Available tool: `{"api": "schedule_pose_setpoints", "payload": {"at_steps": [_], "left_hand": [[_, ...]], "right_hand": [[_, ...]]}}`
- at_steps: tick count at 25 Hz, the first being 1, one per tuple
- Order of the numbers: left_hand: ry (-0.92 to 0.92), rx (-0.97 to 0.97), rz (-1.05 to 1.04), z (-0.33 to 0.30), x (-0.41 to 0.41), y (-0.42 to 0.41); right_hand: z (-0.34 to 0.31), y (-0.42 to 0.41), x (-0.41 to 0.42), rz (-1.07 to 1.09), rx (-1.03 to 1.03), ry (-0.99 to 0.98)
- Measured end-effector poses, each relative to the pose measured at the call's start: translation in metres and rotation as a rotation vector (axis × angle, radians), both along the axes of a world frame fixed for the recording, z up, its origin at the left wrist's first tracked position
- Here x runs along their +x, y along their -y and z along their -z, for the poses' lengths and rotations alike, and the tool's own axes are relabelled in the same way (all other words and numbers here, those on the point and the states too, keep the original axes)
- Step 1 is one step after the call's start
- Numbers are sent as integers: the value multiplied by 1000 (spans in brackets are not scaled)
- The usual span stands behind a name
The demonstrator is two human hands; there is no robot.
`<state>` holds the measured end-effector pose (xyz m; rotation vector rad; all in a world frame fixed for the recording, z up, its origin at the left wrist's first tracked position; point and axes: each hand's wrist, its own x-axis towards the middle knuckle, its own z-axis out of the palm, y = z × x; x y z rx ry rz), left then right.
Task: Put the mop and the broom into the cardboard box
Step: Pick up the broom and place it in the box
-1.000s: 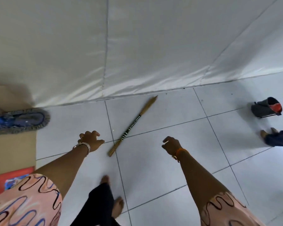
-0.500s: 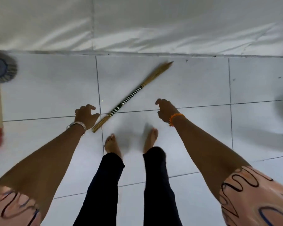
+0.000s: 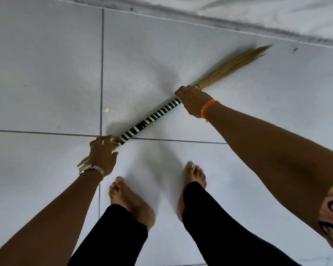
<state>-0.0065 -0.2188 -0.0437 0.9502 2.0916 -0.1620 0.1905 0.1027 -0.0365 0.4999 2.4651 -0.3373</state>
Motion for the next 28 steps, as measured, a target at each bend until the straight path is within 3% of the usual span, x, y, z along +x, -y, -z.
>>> {"api": "schedule_pose_setpoints", "payload": {"at_steps": [7, 12, 14, 16, 17, 19, 21, 26, 28], "left_hand": [[-164, 32, 65, 37, 9, -2], [-323, 157, 25, -57, -7, -2], [-454, 224, -220, -145, -26, -17], [-539, 340, -737, -235, -45, -34], [-508, 500, -1046, -286, -55, -41], [-229, 884, -1606, -372, -77, -61], [111, 1153, -1936, -475, -103, -66], [-76, 1206, -1971, -650, -208, -17], [-18, 1252, -1894, -698, -262, 34]], "right_hand": [[42, 5, -13, -118, 119, 47], [-40, 13, -16, -36, 54, 26], [-110, 14, -24, 65, -21, 18], [-189, 26, -38, 150, -83, -12], [-234, 37, -46, 189, -99, -43], [-306, 64, -60, 252, -109, -94], [-388, 102, -83, 236, -140, -126], [-510, 192, -173, 205, -213, -241], [-536, 240, -233, 198, -239, -325]]}}
